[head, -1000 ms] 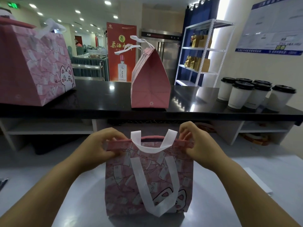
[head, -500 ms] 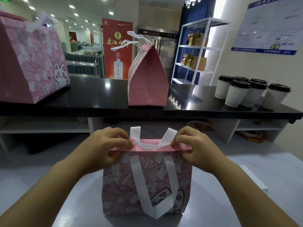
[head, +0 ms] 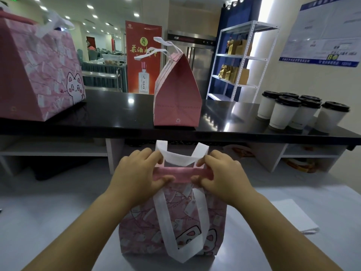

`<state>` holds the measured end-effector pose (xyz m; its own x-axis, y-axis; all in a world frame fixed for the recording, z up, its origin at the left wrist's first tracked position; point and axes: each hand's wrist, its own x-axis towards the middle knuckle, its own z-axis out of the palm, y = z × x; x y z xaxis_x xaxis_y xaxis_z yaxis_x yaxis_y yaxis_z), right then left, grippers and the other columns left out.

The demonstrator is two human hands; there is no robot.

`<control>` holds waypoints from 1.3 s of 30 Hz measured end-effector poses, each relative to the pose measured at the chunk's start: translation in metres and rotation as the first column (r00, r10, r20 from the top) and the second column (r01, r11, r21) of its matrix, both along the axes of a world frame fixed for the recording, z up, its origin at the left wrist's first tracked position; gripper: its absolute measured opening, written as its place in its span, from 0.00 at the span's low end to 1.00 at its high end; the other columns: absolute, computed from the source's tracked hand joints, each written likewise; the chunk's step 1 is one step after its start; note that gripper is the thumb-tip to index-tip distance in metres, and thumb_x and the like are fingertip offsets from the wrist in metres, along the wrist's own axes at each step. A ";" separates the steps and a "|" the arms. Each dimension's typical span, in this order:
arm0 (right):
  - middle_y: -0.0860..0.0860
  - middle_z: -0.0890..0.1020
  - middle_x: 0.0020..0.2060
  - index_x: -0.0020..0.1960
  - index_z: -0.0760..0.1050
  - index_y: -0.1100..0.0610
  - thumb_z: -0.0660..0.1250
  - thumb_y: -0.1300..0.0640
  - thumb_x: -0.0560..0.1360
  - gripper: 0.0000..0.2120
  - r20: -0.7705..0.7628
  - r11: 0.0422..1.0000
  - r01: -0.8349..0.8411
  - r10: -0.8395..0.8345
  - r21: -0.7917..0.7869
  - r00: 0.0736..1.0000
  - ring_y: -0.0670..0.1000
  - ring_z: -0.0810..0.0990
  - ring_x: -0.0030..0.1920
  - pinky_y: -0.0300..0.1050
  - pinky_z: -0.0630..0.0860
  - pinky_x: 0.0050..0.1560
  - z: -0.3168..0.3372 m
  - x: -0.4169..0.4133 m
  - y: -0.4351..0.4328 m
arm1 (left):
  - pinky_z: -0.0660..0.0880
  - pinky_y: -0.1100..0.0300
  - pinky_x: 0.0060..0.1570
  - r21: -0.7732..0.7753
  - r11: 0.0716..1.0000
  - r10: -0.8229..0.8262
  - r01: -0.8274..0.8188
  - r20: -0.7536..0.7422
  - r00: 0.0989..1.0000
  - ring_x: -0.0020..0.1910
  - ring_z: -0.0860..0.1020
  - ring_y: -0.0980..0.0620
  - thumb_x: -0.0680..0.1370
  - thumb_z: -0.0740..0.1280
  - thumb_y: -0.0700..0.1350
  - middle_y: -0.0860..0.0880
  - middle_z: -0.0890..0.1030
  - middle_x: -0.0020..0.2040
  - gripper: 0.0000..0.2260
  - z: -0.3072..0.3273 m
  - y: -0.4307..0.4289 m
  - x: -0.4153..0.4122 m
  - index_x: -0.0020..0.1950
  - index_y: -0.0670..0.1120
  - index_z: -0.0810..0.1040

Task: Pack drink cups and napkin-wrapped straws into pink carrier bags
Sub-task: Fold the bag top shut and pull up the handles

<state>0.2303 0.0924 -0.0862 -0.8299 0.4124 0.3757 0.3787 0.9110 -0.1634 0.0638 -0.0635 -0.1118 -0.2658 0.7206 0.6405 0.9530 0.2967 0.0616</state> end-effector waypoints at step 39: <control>0.41 0.80 0.43 0.47 0.78 0.47 0.71 0.56 0.73 0.06 -0.212 0.870 0.024 -0.146 -0.492 0.966 0.42 0.78 0.46 0.37 0.75 0.46 -0.013 0.029 0.018 | 0.73 0.68 0.41 0.126 0.992 -0.065 0.002 0.497 0.865 0.42 0.75 0.60 0.73 0.69 0.39 0.57 0.78 0.42 0.08 -0.007 -0.042 -0.029 0.50 0.49 0.82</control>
